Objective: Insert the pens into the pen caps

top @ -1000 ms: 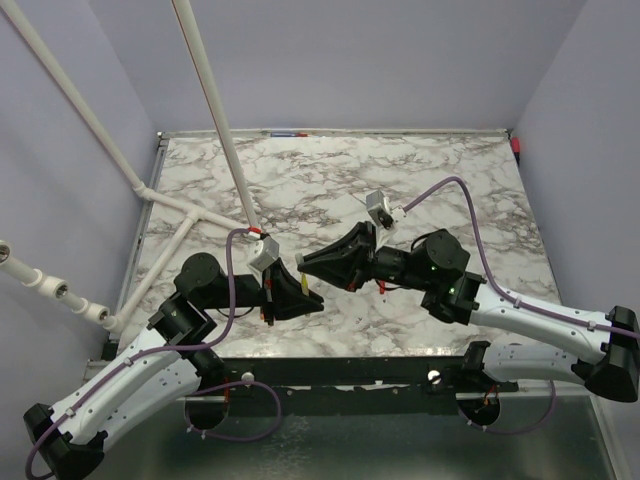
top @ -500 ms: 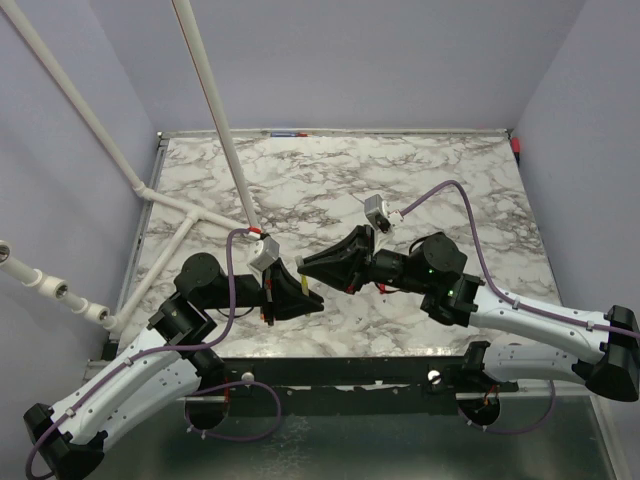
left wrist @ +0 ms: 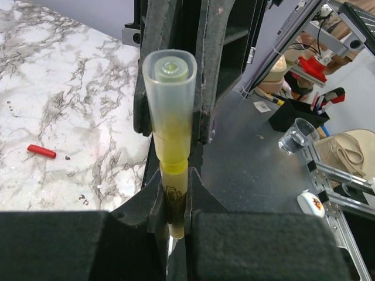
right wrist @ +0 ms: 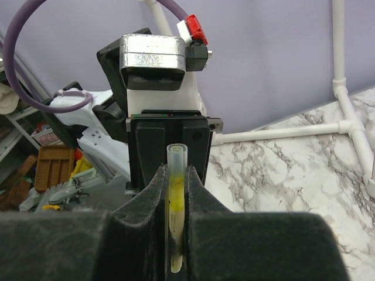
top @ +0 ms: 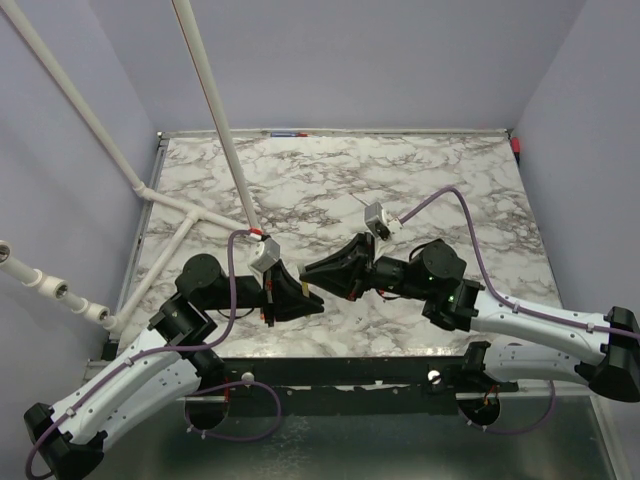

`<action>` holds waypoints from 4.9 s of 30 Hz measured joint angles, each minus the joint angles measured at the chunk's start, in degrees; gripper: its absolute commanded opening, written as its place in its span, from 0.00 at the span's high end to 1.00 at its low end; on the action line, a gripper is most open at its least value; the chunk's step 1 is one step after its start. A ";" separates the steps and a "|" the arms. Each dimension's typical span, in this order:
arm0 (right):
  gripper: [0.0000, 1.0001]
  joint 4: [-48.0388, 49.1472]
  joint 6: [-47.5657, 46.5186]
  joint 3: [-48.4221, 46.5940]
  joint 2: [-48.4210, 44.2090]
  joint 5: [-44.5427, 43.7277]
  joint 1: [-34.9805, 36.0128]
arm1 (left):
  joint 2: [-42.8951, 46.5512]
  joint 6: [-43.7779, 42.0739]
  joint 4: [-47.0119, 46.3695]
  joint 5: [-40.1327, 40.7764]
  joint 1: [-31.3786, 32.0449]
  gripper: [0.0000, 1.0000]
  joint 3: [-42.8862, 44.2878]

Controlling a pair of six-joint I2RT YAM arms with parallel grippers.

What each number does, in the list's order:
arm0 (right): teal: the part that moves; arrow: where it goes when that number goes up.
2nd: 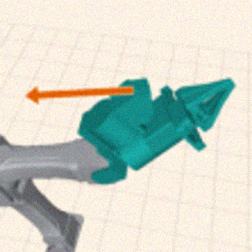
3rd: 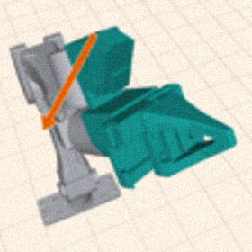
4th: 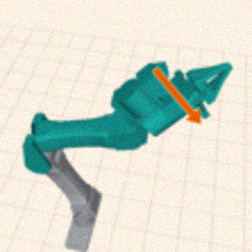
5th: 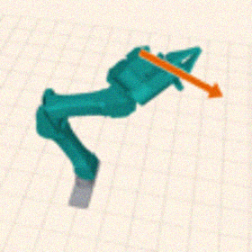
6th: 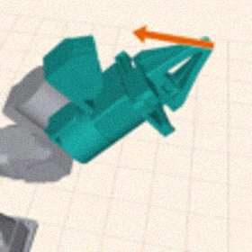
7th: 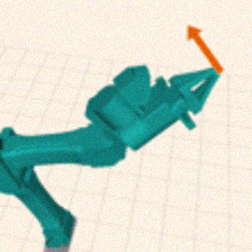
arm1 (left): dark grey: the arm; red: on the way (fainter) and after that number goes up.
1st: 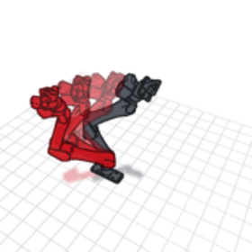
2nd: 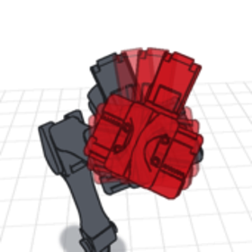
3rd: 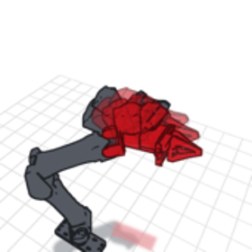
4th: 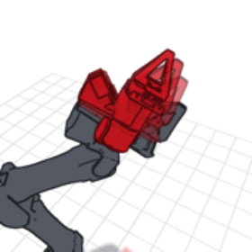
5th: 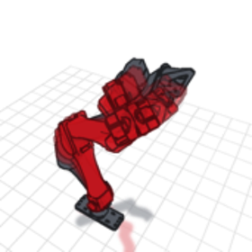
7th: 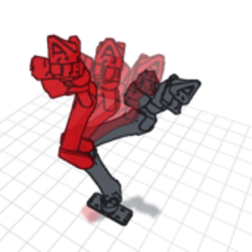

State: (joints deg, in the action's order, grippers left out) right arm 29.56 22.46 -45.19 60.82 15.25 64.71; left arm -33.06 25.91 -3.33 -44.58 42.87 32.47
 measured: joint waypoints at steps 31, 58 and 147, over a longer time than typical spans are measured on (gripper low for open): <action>0.47 -9.77 -2.12 -1.73 -2.32 -3.80 1.31 | 1.33 -0.52 0.68 4.13 0.04 1.00 -0.37; 0.56 -25.20 -5.57 -18.73 6.21 -10.01 1.31 | 0.31 -1.97 2.84 5.77 0.04 1.00 -0.37; 1.00 -16.24 3.69 -6.86 3.82 -14.19 4.79 | -4.39 -8.52 25.24 6.67 1.62 1.00 9.53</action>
State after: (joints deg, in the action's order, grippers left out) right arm 13.32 26.15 -52.05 64.64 1.06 69.49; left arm -37.45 17.39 21.91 -37.91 44.49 42.00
